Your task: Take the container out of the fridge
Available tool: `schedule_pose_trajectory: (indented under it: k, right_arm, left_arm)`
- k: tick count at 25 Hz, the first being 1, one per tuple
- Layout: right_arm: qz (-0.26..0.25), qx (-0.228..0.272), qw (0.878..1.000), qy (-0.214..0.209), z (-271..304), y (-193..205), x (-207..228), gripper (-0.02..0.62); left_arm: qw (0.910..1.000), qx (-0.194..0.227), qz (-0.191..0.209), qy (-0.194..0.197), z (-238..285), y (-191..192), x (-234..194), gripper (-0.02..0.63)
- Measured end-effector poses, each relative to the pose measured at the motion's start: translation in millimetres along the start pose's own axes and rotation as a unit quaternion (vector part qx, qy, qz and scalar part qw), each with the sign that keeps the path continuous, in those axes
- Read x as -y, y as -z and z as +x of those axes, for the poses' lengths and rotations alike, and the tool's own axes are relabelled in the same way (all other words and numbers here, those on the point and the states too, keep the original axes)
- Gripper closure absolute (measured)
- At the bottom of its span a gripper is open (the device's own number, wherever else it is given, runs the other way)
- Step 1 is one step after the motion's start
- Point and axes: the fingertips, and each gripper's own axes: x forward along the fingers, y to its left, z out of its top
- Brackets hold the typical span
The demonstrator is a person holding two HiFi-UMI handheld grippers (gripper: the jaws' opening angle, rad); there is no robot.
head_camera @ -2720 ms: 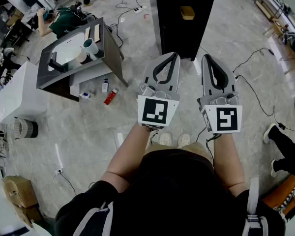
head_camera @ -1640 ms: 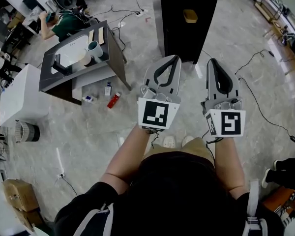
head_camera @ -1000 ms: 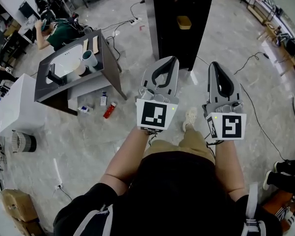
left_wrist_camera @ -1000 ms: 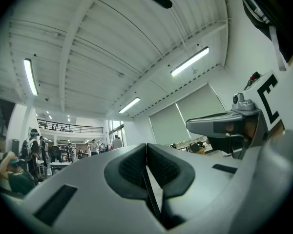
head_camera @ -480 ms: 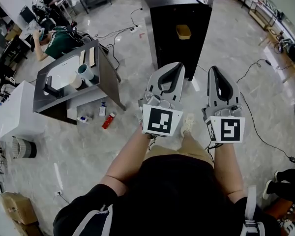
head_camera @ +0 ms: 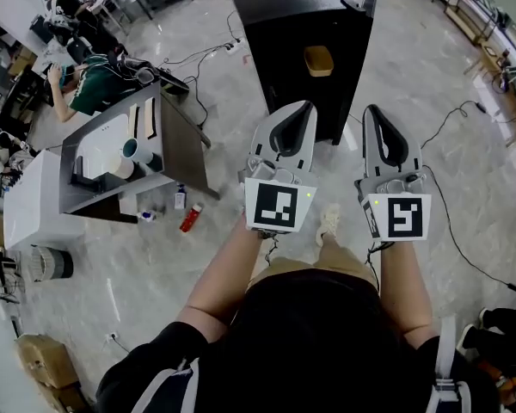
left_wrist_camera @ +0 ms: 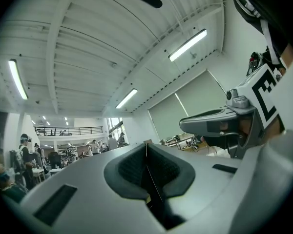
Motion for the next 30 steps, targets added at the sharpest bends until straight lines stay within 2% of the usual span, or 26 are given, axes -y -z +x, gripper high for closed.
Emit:
schedule_pose_trajectory:
  k: [17, 22, 30]
  right_arm:
    - [0.056, -0.014, 0.998, -0.022, 134, 85, 121, 0.56]
    - [0.057, -0.02, 0.998, -0.036, 169, 103, 138, 0.56]
    - [0.069, -0.016, 0.994, -0.08, 235, 128, 143, 0.56]
  left_arm:
    - [0.9968, -0.078, -0.016, 0.004, 181, 62, -20, 0.581]
    - [0.9956, -0.09, -0.023, 0.001, 218, 81, -28, 0.581]
    - [0.9929, -0.112, -0.034, -0.023, 268, 118, -58, 0.581]
